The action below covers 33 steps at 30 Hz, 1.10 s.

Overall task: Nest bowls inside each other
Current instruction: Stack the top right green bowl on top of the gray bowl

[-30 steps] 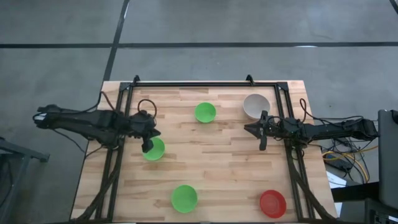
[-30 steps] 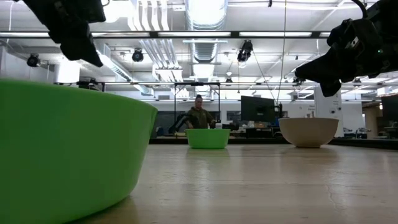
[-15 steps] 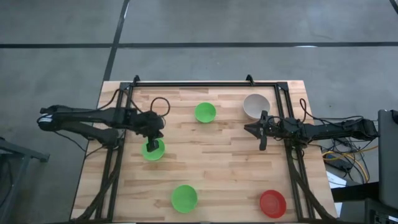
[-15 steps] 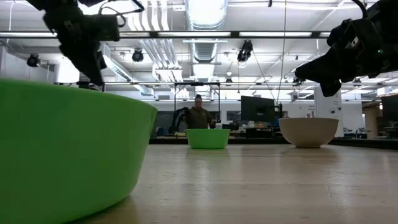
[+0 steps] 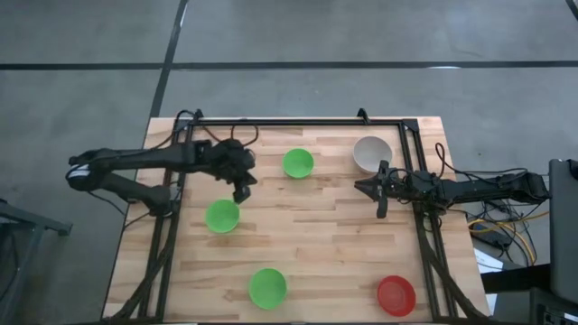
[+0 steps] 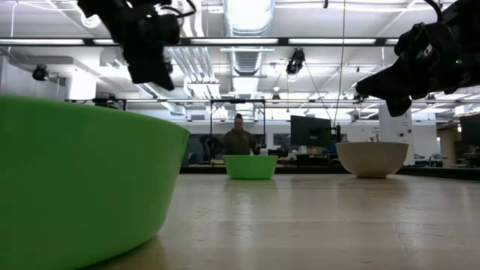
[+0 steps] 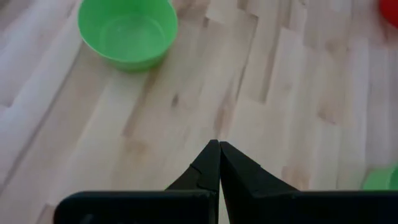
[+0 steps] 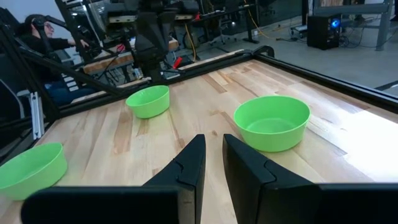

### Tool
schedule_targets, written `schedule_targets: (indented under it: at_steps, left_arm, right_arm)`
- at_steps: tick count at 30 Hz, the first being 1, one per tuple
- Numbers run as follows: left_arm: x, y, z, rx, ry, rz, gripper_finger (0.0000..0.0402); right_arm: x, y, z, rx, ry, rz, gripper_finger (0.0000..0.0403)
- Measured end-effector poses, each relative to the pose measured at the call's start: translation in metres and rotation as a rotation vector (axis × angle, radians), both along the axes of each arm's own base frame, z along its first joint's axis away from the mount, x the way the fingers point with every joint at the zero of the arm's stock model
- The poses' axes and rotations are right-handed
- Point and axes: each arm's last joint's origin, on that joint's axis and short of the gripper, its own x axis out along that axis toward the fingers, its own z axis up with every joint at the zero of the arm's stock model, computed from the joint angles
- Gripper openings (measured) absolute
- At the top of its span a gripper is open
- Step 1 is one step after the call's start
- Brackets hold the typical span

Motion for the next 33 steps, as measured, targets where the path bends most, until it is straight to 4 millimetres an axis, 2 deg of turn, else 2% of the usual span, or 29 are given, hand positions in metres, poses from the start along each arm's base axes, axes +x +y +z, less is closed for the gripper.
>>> schedule_targets:
  at_steps: [9,20,33]
  left_arm:
    - [0.034,0.016,0.004,0.010,0.045,0.014,0.0010]
    - [0.063,0.034,0.014,0.007,0.029,0.117,0.0010]
    - [0.093,0.065,-0.008,-0.085,0.161,0.256,0.0010]
  right_arm:
    - [0.000,0.000,0.000,0.000,0.000,0.000,0.0054]
    - [0.000,0.000,0.000,0.000,0.000,0.000,0.0054]
    - [0.000,0.000,0.000,0.000,0.000,0.000,0.0054]
